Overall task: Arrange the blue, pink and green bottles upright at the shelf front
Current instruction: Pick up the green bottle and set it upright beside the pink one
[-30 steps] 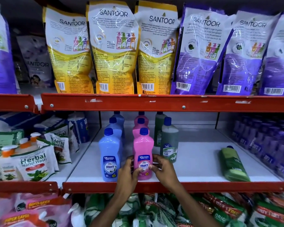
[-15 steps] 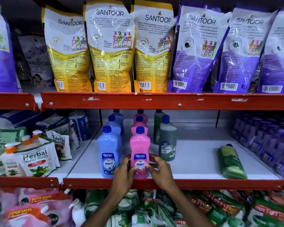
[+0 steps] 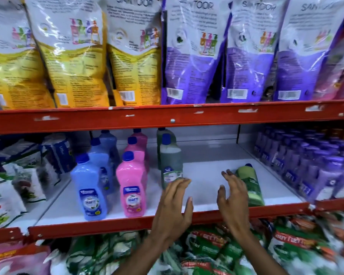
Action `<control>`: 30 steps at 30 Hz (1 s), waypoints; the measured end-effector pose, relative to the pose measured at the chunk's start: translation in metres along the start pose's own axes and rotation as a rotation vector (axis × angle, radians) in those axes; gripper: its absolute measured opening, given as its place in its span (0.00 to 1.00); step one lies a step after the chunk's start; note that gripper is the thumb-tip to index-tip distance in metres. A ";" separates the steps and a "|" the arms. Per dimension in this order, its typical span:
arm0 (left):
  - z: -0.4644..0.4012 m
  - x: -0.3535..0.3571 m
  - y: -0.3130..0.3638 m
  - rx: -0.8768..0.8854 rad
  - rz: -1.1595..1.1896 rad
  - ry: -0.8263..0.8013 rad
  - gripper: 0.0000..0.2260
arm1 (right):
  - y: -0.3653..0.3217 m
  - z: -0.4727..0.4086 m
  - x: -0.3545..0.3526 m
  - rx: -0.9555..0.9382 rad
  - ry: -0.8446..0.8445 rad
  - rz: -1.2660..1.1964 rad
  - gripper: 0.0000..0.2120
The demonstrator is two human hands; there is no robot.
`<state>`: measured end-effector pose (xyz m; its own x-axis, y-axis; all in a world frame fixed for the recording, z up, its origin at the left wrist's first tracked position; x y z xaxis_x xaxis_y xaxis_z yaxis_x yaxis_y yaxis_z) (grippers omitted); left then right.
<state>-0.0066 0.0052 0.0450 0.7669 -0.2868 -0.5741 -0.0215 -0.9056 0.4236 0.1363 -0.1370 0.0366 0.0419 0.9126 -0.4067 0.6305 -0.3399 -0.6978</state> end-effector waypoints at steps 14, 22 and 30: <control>-0.075 0.248 0.015 -0.652 0.346 -0.619 0.15 | 0.165 -0.068 -0.044 0.556 -0.331 0.103 0.10; -0.068 0.175 -0.003 -0.635 0.637 -0.351 0.17 | 0.111 -0.063 -0.023 0.489 -0.239 -0.383 0.20; -0.026 0.029 -0.063 -0.530 0.399 -0.036 0.24 | -0.006 -0.021 0.063 0.233 -0.337 -0.495 0.25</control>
<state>0.0337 0.0620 0.0197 0.7432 -0.5869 -0.3212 0.0261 -0.4544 0.8904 0.1515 -0.0728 0.0273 -0.4806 0.8657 -0.1397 0.3262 0.0287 -0.9449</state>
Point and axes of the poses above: each hand's wrist, its own z-axis away from the middle knuckle, its own x-axis out of the palm, y = z × x, the point moved 10 cm from there along -z, towards the middle knuckle, and after that the axes turned 1 degree about -z, right-handed, at the moved point
